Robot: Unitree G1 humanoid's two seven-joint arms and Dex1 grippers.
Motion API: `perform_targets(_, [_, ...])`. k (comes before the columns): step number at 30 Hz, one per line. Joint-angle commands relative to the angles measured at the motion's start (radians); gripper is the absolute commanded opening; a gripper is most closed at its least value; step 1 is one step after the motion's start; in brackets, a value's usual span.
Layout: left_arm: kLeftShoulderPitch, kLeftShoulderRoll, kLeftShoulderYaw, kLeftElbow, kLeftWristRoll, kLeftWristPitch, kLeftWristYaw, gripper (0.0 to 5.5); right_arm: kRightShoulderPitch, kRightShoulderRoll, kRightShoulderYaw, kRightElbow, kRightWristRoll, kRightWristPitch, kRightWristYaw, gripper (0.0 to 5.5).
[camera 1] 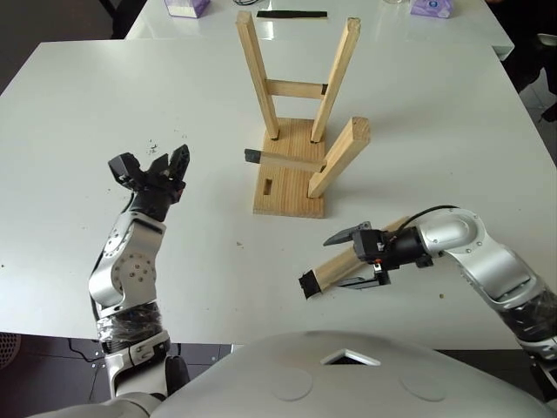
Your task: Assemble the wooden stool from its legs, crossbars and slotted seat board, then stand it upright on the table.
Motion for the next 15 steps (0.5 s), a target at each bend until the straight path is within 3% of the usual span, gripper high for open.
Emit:
perform_targets(1, [0.060, -0.070, -0.007, -0.036, 0.022, -0.059, 0.025, 3.08, -0.042, -0.112, 0.003, 0.083, -0.035, -0.137, 0.155, 3.83])
perform_targets(7, [0.119, -0.159, -0.019, -0.052, 0.047, -0.154, 0.040, 3.08, -0.186, -0.200, -0.065, 0.303, -0.073, -0.399, 0.300, 3.83])
perform_targets(12, [0.122, -0.211, -0.037, -0.029, 0.070, -0.210, 0.051, 3.08, -0.439, -0.111, -0.055, 0.609, -0.190, -0.615, 0.281, 3.83])
perform_targets(15, [0.114, -0.224, -0.046, -0.018, 0.081, -0.235, 0.061, 3.08, -0.473, -0.093, -0.085, 0.654, -0.151, -0.594, 0.290, 3.83])
